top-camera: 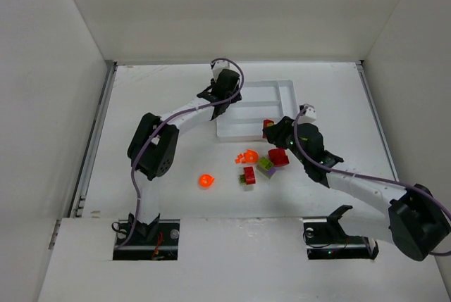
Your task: Sort the legos into containers by color
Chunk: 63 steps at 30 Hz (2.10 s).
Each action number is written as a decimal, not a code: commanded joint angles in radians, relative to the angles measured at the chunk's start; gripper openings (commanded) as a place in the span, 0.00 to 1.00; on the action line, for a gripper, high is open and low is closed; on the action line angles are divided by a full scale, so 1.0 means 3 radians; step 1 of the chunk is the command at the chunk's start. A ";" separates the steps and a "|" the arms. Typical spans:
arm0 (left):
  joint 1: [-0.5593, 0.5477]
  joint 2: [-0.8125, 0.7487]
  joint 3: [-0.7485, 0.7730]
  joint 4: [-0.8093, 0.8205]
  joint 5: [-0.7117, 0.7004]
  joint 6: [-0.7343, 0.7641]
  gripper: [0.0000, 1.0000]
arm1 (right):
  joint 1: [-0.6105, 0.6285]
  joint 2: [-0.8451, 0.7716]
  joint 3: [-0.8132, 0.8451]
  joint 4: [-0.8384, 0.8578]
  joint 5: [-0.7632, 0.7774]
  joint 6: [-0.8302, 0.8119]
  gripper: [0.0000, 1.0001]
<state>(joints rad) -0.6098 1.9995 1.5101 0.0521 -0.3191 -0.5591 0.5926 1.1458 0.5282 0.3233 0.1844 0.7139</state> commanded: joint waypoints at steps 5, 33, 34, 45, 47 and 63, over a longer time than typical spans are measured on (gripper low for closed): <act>0.0205 0.0227 0.0335 -0.0133 0.0215 -0.0299 0.21 | 0.0103 0.0220 0.0014 0.0487 0.0142 -0.0074 0.18; -0.0051 -0.1274 -0.1380 0.0853 0.0235 -0.0493 0.55 | 0.0267 0.0159 0.0070 0.0548 -0.0429 -0.0008 0.19; -0.0096 -0.1463 -0.1616 0.0950 0.0261 -0.0575 0.54 | 0.0226 0.0154 0.0065 0.0579 -0.0562 0.0054 0.19; -0.0480 -0.3054 -0.3468 0.2030 0.0414 -0.1450 0.54 | 0.0118 0.0496 0.0233 0.1146 -0.1392 0.0963 0.23; -0.0516 -0.3192 -0.3566 0.2102 0.0419 -0.1470 0.55 | 0.0129 0.0583 0.0295 0.1223 -0.1417 0.1173 0.22; -0.0603 -0.3300 -0.3857 0.2838 0.0578 -0.1680 0.57 | 0.0292 0.0997 0.0346 0.2041 -0.1162 0.2171 0.21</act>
<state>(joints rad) -0.7883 1.0252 0.3698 0.7990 -0.1547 -1.0348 0.6758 1.4498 0.6125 0.7868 -0.2077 1.2930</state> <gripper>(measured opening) 0.577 0.431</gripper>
